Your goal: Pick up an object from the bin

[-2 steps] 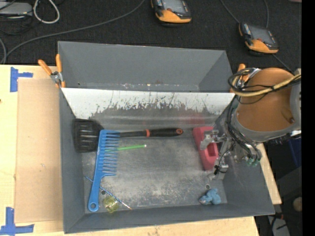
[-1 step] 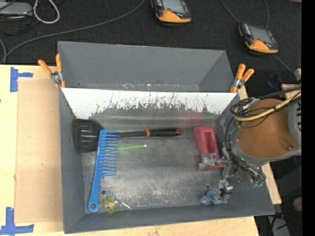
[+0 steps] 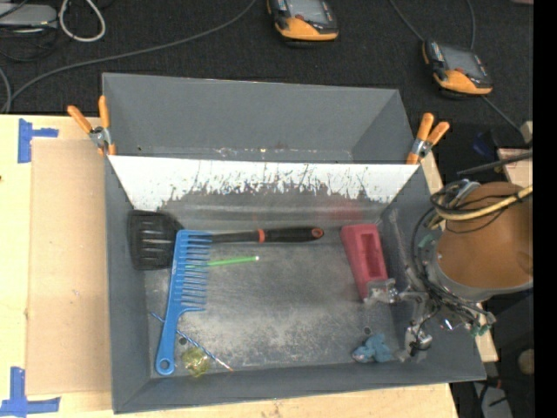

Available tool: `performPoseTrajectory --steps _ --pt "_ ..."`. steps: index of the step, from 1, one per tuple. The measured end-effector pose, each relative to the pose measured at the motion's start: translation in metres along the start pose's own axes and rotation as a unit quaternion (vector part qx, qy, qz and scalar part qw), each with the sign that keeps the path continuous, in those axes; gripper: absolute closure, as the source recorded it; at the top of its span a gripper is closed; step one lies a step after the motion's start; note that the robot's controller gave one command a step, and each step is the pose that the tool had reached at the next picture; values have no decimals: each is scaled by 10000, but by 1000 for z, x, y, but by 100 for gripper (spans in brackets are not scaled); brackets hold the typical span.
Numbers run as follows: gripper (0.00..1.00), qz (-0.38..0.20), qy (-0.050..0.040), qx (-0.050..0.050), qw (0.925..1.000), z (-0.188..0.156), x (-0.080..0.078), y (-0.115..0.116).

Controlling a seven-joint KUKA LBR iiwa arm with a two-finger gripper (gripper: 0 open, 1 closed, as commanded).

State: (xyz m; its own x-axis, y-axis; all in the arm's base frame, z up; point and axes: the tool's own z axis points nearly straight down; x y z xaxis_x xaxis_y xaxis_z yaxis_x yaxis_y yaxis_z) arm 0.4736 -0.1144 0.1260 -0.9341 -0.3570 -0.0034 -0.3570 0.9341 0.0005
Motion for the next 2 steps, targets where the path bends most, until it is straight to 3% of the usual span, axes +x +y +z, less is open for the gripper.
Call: performPoseTrajectory --steps 1,2 --pt "0 -947 36 -35 9955 10 -1 0" --pt "0 -1731 -85 46 9849 54 -6 5"
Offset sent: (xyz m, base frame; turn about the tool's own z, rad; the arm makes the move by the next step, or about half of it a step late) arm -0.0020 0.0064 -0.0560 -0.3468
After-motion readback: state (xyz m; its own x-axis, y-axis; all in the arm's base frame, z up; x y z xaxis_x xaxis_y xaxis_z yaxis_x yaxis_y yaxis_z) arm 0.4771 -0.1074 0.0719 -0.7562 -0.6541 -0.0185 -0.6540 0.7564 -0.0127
